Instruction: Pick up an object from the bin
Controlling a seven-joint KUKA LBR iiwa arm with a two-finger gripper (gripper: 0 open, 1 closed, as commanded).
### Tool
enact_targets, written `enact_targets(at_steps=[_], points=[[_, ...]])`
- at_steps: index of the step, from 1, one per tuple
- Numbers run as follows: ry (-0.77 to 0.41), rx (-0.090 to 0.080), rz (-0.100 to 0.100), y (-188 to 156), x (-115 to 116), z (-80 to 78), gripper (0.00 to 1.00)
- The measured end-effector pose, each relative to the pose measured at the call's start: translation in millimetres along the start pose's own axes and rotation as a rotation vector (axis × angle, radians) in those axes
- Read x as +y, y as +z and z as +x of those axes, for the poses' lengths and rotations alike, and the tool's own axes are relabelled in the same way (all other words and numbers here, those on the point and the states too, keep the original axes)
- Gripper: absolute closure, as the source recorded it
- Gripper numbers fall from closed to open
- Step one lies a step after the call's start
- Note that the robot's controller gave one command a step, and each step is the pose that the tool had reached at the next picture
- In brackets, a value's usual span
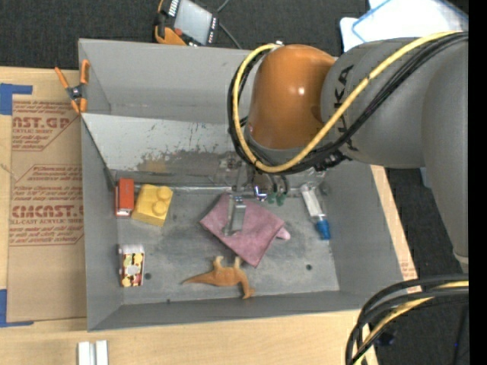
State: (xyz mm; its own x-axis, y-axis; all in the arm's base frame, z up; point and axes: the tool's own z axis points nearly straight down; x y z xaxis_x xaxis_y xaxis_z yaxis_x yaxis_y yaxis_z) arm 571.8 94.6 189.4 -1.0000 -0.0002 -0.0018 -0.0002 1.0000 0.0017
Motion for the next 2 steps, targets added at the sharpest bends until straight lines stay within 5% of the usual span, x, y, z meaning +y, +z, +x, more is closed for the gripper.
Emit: enact_targets(at_steps=[1,2], points=[[0.000,0.000,0.000,0.0,0.0,0.0,0.00],[0.049,0.007,0.000,72.1,-4.0,16.4,0.00]])
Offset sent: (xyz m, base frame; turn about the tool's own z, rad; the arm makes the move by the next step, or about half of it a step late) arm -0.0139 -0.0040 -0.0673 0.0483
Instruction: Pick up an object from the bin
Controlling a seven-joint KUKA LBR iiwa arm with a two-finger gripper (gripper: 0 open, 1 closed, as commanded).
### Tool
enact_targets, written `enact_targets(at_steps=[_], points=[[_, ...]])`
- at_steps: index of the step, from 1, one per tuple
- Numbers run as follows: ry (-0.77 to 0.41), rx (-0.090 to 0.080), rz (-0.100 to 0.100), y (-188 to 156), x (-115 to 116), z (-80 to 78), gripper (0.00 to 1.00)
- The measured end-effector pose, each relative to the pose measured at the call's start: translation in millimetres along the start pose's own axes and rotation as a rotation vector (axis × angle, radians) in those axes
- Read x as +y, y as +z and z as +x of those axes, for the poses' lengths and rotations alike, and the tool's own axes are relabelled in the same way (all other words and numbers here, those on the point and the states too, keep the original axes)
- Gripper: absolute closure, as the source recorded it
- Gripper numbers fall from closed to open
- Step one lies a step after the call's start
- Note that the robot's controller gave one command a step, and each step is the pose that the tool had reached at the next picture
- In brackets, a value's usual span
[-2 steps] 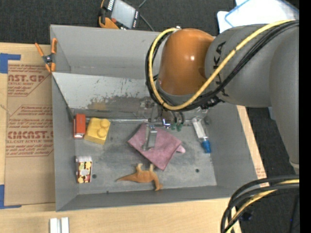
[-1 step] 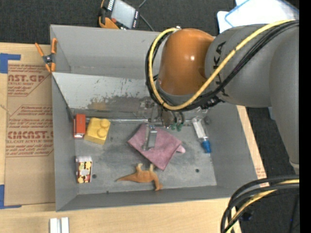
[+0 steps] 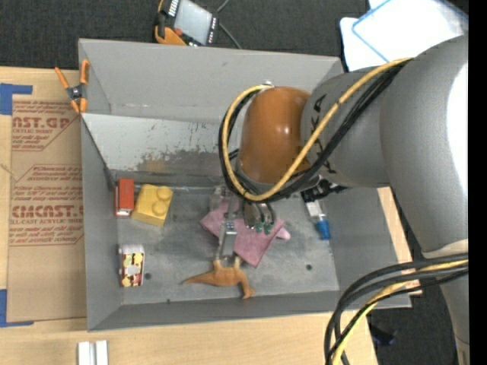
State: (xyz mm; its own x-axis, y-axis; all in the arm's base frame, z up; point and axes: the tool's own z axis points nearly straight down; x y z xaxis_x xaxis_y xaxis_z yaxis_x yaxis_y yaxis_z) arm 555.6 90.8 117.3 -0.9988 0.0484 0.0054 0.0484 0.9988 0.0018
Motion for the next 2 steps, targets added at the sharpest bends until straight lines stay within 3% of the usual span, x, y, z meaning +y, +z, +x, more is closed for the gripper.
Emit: enact_targets(at_steps=[1,2], points=[[0.005,-0.019,-0.004,8.7,-5.4,-26.2,0.00],[0.038,-0.015,-0.001,36.0,-64.7,-4.2,0.00]])
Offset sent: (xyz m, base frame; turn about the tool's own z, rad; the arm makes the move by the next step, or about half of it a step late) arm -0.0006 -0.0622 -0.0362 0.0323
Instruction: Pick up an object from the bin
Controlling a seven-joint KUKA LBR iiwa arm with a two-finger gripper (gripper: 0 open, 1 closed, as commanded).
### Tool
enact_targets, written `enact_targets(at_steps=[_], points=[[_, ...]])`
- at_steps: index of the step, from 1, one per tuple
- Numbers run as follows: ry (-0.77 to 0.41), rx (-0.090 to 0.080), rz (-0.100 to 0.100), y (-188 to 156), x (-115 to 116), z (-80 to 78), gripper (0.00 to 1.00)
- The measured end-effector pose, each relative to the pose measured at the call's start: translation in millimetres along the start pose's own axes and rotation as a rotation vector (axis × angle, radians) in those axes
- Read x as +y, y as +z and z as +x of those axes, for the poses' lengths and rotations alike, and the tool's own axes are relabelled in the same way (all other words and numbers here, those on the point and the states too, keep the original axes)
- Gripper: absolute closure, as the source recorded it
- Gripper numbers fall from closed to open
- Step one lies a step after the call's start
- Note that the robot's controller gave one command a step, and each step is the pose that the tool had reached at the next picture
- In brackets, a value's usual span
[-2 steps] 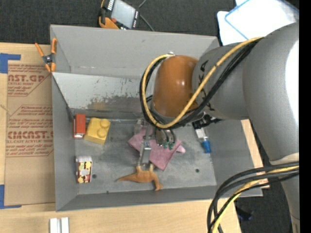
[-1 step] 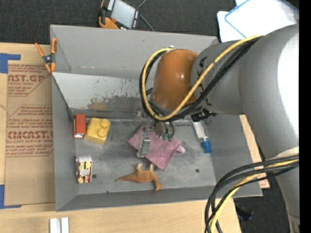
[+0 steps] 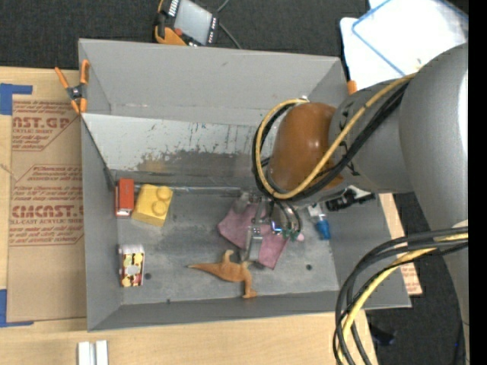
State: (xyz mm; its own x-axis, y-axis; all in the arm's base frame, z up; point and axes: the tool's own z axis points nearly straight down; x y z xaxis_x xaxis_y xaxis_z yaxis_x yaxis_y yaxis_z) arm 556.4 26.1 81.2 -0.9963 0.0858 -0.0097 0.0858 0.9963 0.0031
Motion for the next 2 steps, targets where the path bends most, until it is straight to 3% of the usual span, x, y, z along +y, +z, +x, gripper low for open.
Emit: enact_targets(at_steps=[1,2], points=[[-0.013,-0.015,-0.007,9.4,6.8,-6.9,1.00],[-0.013,-0.015,-0.007,9.3,6.8,-6.9,1.00]])
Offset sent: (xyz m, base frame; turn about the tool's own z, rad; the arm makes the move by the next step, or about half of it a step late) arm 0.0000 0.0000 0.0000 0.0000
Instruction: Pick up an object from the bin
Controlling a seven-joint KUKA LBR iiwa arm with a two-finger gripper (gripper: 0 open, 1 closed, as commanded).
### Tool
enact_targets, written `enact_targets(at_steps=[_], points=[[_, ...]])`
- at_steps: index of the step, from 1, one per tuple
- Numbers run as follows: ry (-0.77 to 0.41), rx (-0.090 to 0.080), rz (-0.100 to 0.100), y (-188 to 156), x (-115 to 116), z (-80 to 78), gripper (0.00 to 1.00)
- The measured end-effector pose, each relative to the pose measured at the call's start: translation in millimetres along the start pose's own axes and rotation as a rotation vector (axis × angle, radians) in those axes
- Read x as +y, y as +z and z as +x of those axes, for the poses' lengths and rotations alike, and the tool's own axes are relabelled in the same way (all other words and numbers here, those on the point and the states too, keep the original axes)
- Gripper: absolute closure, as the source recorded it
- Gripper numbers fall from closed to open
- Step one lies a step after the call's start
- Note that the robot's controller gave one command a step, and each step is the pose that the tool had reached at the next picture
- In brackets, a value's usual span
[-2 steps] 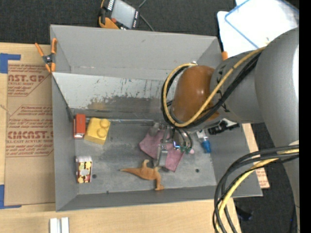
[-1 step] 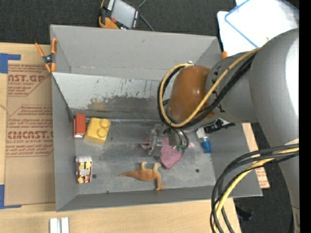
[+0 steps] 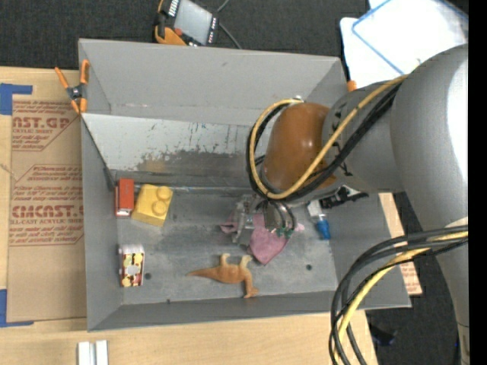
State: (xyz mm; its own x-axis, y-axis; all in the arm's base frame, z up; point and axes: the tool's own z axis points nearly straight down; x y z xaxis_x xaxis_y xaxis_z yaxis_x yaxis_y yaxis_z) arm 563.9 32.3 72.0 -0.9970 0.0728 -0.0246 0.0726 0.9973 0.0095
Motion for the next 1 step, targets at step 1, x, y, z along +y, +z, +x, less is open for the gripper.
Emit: enact_targets(at_steps=[1], points=[[-0.007,-0.009,0.000,-91.5,-10.9,0.8,1.00]])
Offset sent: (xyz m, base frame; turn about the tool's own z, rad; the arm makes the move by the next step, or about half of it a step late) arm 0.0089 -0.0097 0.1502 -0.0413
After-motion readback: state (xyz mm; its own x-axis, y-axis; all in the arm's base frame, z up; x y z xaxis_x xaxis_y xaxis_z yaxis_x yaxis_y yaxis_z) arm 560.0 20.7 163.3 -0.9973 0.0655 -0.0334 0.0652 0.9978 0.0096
